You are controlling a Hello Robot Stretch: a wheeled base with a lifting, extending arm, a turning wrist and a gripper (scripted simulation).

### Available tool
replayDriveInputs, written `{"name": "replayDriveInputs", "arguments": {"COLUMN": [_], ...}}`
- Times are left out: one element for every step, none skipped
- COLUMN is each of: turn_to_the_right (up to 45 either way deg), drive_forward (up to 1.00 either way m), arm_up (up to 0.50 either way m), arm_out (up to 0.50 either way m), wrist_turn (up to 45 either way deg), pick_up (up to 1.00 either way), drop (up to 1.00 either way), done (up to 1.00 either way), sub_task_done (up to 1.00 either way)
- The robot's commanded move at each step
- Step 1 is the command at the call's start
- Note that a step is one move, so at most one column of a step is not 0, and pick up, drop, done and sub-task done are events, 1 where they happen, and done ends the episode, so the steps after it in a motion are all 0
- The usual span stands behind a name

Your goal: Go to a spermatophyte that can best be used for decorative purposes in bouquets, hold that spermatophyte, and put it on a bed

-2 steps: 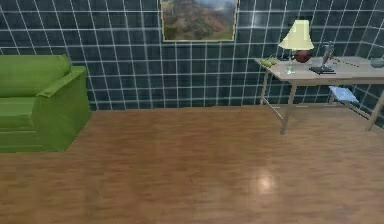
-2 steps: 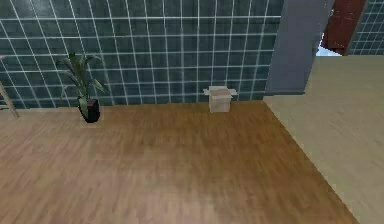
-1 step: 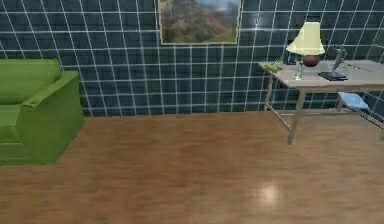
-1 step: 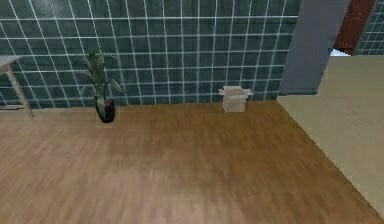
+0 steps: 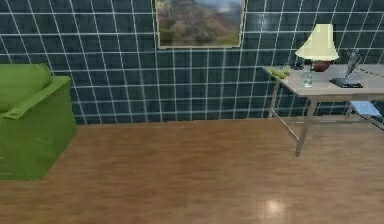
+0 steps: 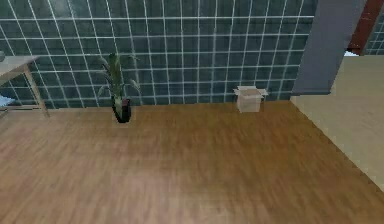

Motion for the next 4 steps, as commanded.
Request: {"name": "replayDriveInputs", "arguments": {"turn_to_the_right": [15.0, 0.0, 6.0, 0.0], "drive_forward": [0.00, 1.00, 0.00, 0.35], "arm_up": [0.00, 0.00, 0.00, 0.00], "arm_out": [0.00, 0.00, 0.00, 0.00], "wrist_turn": [0.0, 0.0, 0.0, 0.0], "pick_up": [0.00, 0.00, 0.00, 0.00], "drop": [0.00, 0.00, 0.00, 0.00], "done": [0.00, 0.00, 0.00, 0.00], "sub_task_done": [0.00, 0.00, 0.00, 0.00]}}
